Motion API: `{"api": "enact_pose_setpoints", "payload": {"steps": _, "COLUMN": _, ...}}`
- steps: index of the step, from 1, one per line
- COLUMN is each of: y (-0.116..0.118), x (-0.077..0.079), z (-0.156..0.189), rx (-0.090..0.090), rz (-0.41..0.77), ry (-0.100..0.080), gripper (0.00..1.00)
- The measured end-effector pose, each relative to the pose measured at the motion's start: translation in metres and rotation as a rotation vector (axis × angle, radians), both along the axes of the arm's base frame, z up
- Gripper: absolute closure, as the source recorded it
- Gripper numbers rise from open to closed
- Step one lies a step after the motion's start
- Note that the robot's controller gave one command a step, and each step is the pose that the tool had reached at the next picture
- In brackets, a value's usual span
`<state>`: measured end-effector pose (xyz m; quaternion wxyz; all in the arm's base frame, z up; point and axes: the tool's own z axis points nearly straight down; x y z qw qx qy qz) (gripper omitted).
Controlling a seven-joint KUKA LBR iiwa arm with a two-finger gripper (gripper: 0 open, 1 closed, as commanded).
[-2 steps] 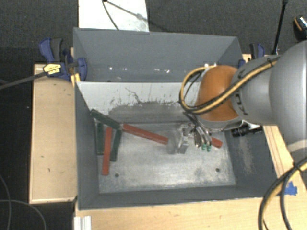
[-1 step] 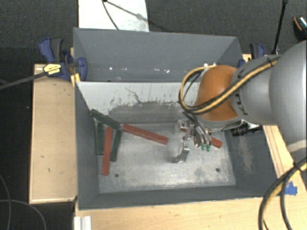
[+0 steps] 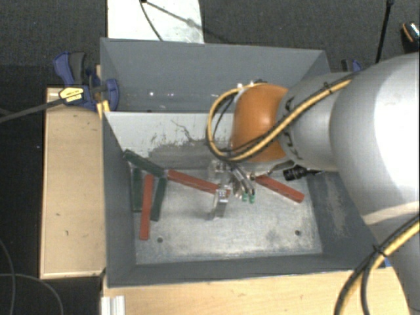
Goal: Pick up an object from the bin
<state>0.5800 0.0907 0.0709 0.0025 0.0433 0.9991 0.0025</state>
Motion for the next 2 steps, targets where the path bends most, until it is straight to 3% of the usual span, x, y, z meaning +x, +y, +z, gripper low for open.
{"api": "enact_pose_setpoints", "payload": {"steps": 1, "y": -0.005, "x": 0.0, "z": 0.0, "rx": -0.004, "rz": -0.002, "ry": 0.001, "gripper": 1.0}}
{"api": "enact_pose_setpoints", "payload": {"steps": 2, "y": -0.022, "x": -0.03, "z": 0.147, "rx": -0.003, "rz": -0.074, "ry": -0.004, "gripper": 1.0}}
